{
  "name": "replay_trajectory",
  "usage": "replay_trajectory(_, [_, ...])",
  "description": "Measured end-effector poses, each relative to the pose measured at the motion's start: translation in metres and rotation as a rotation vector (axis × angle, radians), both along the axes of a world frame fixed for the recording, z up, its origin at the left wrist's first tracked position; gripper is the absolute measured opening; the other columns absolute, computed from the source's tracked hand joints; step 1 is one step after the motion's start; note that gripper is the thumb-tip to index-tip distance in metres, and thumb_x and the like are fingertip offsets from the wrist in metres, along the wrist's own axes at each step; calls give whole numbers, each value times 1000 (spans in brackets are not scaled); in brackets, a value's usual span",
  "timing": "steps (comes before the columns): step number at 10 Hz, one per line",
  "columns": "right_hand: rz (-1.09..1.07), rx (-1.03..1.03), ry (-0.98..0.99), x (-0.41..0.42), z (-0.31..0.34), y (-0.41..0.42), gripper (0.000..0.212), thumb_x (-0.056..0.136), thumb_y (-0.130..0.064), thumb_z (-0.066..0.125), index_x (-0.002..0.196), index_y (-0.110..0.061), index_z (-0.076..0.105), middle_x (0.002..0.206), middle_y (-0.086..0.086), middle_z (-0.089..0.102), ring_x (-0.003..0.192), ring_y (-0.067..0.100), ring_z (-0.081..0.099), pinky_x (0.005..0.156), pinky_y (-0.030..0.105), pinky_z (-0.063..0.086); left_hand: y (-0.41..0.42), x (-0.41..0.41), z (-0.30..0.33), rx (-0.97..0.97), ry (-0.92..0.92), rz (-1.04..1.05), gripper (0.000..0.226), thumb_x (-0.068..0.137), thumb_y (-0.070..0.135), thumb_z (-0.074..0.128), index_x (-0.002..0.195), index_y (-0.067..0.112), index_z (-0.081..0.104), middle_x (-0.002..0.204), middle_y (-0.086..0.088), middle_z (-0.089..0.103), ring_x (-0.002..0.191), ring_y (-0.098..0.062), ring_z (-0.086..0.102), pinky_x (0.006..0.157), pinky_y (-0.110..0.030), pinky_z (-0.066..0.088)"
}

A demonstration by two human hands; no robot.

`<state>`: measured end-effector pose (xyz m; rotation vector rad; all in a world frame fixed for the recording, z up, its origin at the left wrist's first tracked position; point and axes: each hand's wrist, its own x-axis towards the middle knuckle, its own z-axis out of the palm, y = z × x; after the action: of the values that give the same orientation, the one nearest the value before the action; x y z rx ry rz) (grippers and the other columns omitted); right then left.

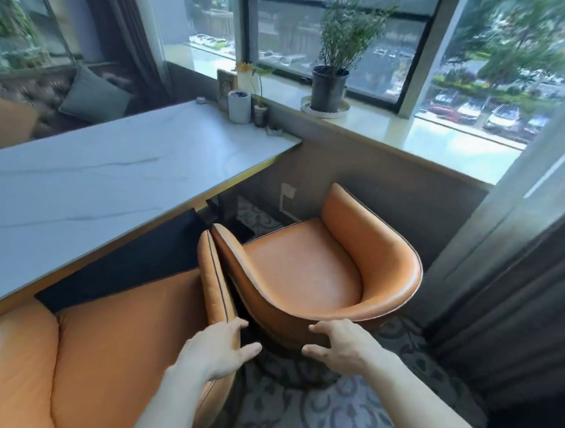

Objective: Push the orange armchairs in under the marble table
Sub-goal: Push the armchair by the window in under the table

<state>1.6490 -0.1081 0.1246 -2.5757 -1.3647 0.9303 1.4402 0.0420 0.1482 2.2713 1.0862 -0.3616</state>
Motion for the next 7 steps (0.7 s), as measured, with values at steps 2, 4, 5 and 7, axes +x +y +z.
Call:
replay_trajectory(2, [13,88,-59,113,19,-60,70,85,-69,56,145,-33,45,147,-1,48,137,18,40,111,36,34,-52,94,1,62,-114,49,78,83,72,52,149,39,26,153,8,37,137,-18,39,108,-41,38])
replay_trajectory(4, [61,139,-108,196,31,-92,69,90,-64,55,150,-35,36,152,1,38,138,18,36,108,35,37,-103,175,8,163,-194,73,84,84,72,52,152,43,13,163,7,16,148,-14,12,121,-41,10])
replay_trajectory(5, [82,178,-136,226,30,-95,72,90,-62,56,151,-33,33,152,4,36,139,21,34,108,36,36,-118,207,5,176,-213,82,85,86,68,55,153,44,9,163,8,10,149,-15,6,121,-41,8])
replay_trajectory(7, [134,190,-149,277,9,-83,75,90,-62,57,153,-35,27,156,5,29,142,24,27,112,35,29,-109,261,-30,141,-208,106,88,85,68,55,152,47,3,164,7,7,149,-14,4,121,-40,6])
